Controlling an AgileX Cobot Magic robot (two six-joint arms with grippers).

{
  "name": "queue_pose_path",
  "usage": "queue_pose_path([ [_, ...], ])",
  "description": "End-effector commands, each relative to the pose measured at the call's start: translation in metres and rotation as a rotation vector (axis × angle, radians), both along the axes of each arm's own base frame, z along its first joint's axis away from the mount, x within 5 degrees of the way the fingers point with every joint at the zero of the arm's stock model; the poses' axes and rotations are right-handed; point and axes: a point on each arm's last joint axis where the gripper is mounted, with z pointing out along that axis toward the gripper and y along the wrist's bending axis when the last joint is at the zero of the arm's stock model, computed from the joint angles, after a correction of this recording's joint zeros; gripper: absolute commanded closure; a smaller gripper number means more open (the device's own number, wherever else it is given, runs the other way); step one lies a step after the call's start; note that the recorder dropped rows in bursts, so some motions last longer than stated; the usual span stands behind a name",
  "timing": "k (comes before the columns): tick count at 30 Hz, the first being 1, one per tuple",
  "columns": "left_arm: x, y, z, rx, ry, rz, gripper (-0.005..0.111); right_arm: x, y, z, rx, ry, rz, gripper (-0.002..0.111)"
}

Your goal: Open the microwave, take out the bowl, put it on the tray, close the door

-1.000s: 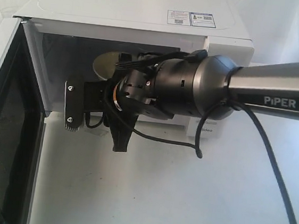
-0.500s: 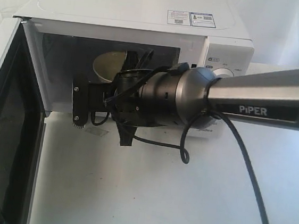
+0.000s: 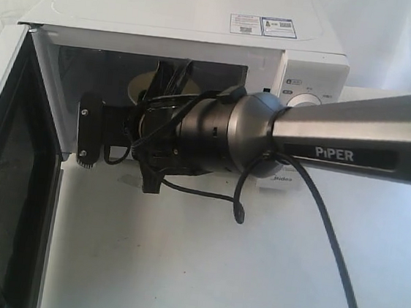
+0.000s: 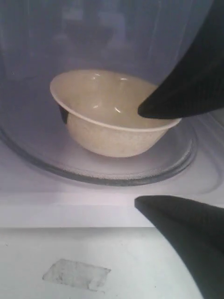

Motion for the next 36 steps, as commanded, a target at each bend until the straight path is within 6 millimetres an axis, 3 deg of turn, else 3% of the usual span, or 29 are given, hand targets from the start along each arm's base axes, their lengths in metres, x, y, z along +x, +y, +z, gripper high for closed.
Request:
queue_pose_path([
  [1,0.0,0.0,-0.001,-0.011,-0.004,-0.003,0.107,0.003,0.003,-0.002,0.0,-0.01,0.004,0.06],
  [10,0.0,0.0,-0.001,-0.011,-0.004,-0.003,0.107,0.013,0.009,-0.005,-0.004,-0.043,0.0,0.06],
  [18,0.0,0.0,-0.001,-0.011,-0.004,-0.003,0.107,0.029,0.003,-0.013,-0.006,-0.043,-0.069,0.06],
  [36,0.0,0.0,-0.001,-0.011,-0.004,-0.003,0.107,0.033,0.003,-0.01,0.009,-0.069,-0.04,0.06],
])
